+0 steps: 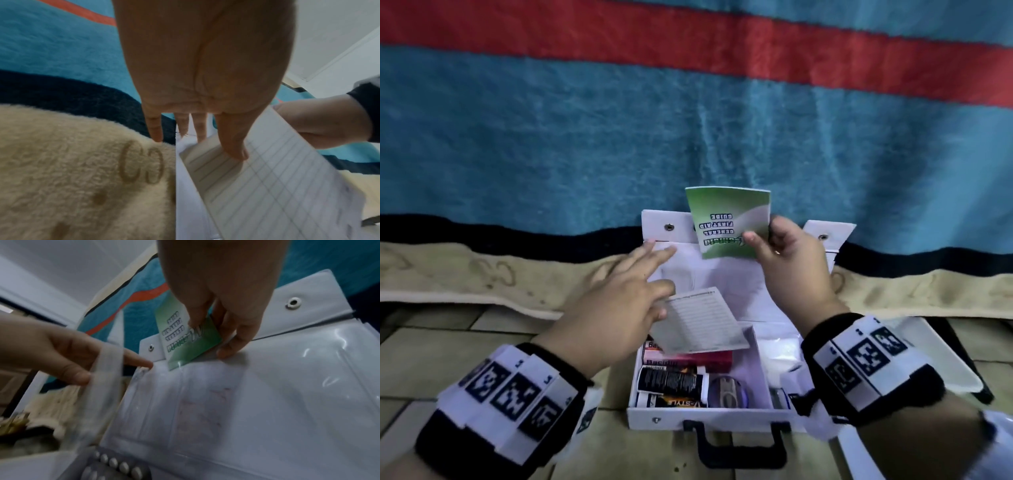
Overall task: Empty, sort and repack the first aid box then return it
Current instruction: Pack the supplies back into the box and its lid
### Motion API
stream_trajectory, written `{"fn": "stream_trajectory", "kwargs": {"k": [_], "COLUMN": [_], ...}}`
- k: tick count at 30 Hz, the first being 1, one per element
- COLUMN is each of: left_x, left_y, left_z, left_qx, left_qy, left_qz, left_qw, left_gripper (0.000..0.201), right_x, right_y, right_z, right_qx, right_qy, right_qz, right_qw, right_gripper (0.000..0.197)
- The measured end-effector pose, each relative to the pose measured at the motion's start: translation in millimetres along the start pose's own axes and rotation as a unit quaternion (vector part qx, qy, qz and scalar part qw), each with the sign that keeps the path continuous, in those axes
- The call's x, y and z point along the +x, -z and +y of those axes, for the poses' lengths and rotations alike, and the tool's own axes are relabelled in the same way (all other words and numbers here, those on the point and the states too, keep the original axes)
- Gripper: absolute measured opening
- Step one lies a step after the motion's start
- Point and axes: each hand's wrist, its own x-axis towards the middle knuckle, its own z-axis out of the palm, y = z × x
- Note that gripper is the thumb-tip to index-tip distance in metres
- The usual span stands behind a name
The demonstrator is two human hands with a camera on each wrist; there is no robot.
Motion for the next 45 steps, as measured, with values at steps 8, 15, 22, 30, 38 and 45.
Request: {"fn": "stream_trajectory", "kwargs": {"k": [8,15,22,30,38,45], "left_x": [-0.9,-4.4,-5.5,-8.0,-8.3,-5.9], "left_y": [6.3,4.3,6.6,9.8,6.9,2.0], "left_z": [7.6,6.1,5.1,7.6,5.3,4.9], "left_qx": [-0.013,-0.009,-0.020,-0.034,-0.044,-0.042], "left_qy": [0.023,0.028,0.019,0.013,0.010,0.020], "left_qz": [-0.053,-0.076,-0.081,-0.073,-0.068,-0.067], "left_qw": [0.998,0.997,0.996,0.997,0.997,0.997], "left_gripper": [0.009,0.003,0.005,0.024,0.014,0.006], "right_x": [3.9,1.3,0.5,3.5,1.5,4.6], "right_y": [9.2,24.9,27.8,-8.9,-14.3,-24.4], "right_z": [-3.2,9.6,2.5,-27.2,-34.5,-13.9], "right_qx": [-0.226,-0.235,-0.366,-0.427,-0.400,-0.356], "right_qy": [0.108,0.081,0.121,0.131,0.113,0.092], "right_qz": [-0.058,-0.098,-0.194,-0.220,-0.281,-0.255], "right_qw": [0.966,0.964,0.902,0.867,0.865,0.894], "right_gripper": [0.014,0.009,0.029,0.015,0.035,0.034]}}
